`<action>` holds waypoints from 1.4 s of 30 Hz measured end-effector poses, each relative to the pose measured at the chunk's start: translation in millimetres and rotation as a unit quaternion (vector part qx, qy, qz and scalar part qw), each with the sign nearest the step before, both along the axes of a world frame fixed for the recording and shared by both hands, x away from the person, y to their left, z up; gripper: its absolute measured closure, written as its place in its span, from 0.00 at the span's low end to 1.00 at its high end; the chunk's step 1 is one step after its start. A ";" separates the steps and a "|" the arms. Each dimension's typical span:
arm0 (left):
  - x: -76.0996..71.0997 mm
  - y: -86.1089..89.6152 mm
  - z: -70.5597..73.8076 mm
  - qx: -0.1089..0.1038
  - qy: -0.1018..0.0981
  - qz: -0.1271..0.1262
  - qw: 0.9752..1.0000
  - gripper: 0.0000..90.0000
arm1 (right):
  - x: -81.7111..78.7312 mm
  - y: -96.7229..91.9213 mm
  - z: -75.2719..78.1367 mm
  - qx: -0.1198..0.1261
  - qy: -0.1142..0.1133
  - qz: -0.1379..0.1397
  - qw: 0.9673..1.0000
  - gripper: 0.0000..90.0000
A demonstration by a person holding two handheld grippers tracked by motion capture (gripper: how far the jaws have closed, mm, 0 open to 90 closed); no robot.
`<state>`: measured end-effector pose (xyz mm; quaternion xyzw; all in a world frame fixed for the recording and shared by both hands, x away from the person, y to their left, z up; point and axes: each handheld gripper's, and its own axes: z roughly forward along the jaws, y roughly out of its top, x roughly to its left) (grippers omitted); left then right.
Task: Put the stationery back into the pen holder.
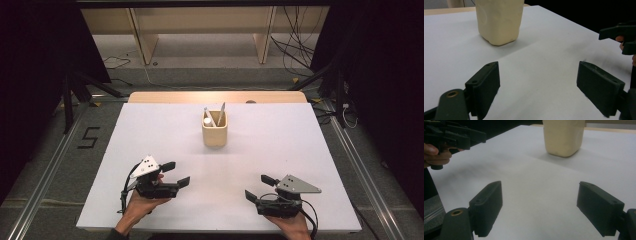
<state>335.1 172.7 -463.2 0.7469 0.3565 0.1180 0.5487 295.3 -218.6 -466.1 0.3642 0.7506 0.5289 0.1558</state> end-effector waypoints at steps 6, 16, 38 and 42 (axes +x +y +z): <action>-7.1 3.1 -5.7 0.011 -0.003 0.002 1.000 0.20 | -0.9 0.7 0.0 -0.001 0.000 0.002 1.000 0.24; -16.2 6.7 -16.0 0.011 0.003 0.004 1.000 0.18 | -1.5 2.4 -0.9 -0.006 0.000 0.005 1.000 0.24; -18.2 9.1 -19.8 0.016 0.001 0.021 1.000 0.18 | -1.6 4.1 -2.0 -0.011 0.001 0.006 1.000 0.24; -17.6 9.0 -20.3 0.015 0.003 0.021 1.000 0.18 | -1.4 4.4 -2.4 -0.011 0.001 0.007 1.000 0.24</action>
